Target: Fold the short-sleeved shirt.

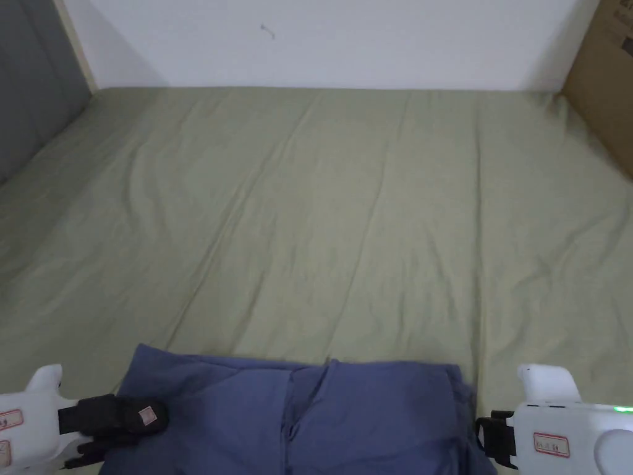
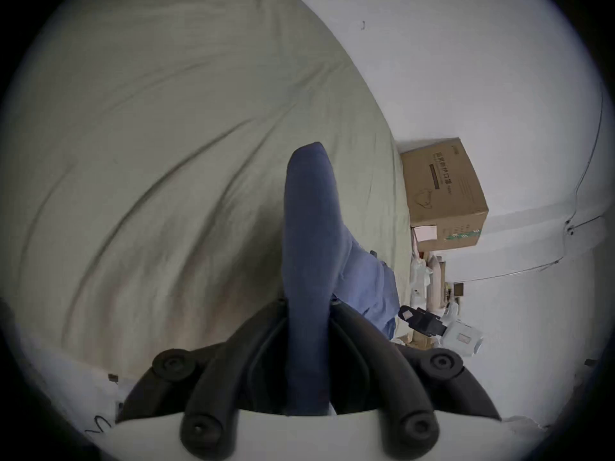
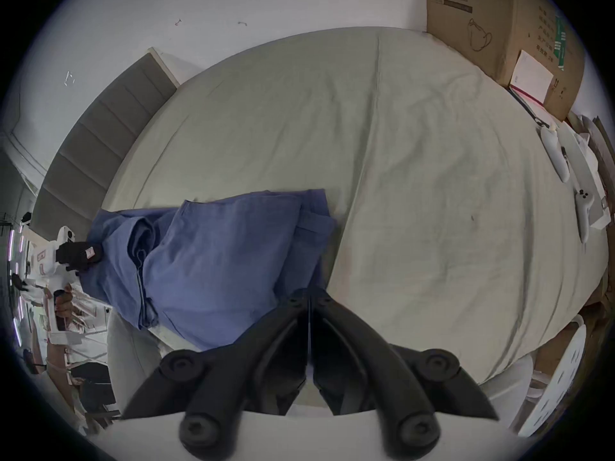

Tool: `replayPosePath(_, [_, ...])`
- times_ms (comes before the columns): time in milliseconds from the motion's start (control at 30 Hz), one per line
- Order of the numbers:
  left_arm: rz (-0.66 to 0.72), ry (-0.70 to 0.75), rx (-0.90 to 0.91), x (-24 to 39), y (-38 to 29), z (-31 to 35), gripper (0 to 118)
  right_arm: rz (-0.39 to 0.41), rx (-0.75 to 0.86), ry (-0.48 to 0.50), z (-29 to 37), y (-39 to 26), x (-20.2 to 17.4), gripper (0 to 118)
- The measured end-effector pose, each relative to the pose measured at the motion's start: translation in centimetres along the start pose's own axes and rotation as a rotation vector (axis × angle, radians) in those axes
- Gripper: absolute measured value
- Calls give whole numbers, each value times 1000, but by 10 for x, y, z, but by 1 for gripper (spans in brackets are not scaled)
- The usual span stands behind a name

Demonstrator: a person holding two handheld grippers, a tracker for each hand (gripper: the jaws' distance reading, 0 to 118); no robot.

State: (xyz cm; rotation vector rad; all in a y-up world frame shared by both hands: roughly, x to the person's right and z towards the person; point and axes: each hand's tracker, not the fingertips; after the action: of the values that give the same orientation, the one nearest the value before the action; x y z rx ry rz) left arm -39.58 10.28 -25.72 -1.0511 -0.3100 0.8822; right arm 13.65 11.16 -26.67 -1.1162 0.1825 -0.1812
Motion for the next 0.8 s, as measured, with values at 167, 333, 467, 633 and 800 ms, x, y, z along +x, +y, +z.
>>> replayPosePath(167, [-26,50,15,73,-7,0,9,-10,13,11,5,-2,17,1])
replayPosePath(333, [-208,116,8,160,-20,-18,9,-62,48,4,17,-1,48,1])
replayPosePath(467, [-370,169,-55,214,-37,-67,9,-113,67,-9,23,-5,77,1])
replayPosePath(633, [-443,153,-194,246,-57,-153,9,-186,75,-22,32,-19,104,1])
replayPosePath(800, [-550,250,-297,267,-80,-223,10,-243,74,-24,33,-36,124,1])
